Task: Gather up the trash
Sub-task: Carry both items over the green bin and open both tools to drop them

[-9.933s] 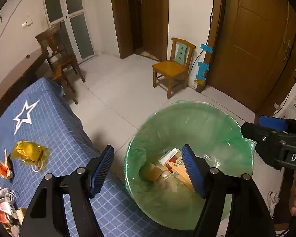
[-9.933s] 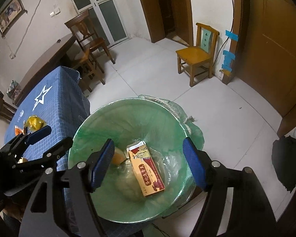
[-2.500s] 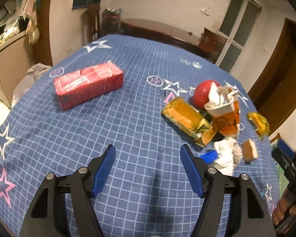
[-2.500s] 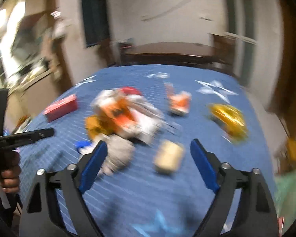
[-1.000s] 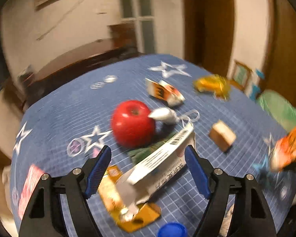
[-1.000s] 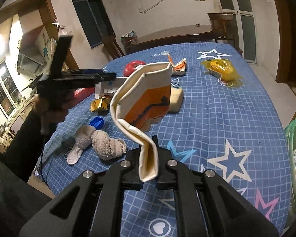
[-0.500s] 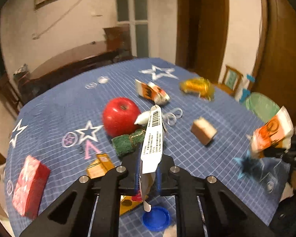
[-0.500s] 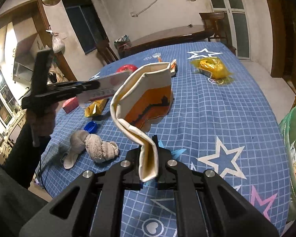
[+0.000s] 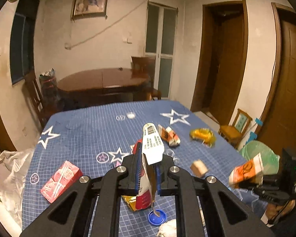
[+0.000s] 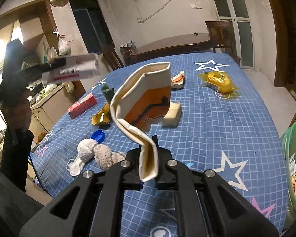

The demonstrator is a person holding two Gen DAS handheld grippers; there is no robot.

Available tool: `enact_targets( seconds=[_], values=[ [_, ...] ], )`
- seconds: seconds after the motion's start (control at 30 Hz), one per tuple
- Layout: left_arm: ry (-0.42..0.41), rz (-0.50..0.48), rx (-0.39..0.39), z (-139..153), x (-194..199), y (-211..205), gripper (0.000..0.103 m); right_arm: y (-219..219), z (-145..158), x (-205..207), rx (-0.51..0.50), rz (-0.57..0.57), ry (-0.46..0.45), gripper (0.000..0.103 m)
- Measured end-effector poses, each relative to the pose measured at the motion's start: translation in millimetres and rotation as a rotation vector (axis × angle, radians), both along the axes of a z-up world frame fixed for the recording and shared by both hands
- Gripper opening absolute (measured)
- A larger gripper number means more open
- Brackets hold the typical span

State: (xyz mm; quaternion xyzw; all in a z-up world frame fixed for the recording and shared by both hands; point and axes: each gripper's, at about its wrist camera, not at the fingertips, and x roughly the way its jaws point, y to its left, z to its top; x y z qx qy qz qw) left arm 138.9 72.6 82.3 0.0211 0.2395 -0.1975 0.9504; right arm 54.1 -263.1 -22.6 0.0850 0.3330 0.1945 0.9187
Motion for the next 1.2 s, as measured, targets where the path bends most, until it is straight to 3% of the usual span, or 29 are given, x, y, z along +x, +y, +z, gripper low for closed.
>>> enact_targets(
  seconds=[0.23, 0.33, 0.73, 1.0, 1.2],
  values=[
    [-0.048, -0.001, -0.045, 26, -21, -9, 0.013, -3, 6, -8, -0.006, -0.017, -0.021, 0.005],
    [-0.073, -0.007, -0.023, 29, -33, -30, 0.013, -5, 9, -12, -0.016, -0.031, -0.035, 0.005],
    [-0.019, -0.088, 0.013, -14, -45, -119, 0.013, 4, 12, -33, -0.25, -0.132, -0.138, 0.005],
    [0.03, -0.175, 0.022, -34, -36, -180, 0.013, -44, 13, -46, -0.202, -0.243, -0.143, 0.005],
    [0.012, -0.253, 0.033, -36, -38, -242, 0.013, -92, 20, -66, -0.157, -0.351, -0.127, 0.005]
  ],
)
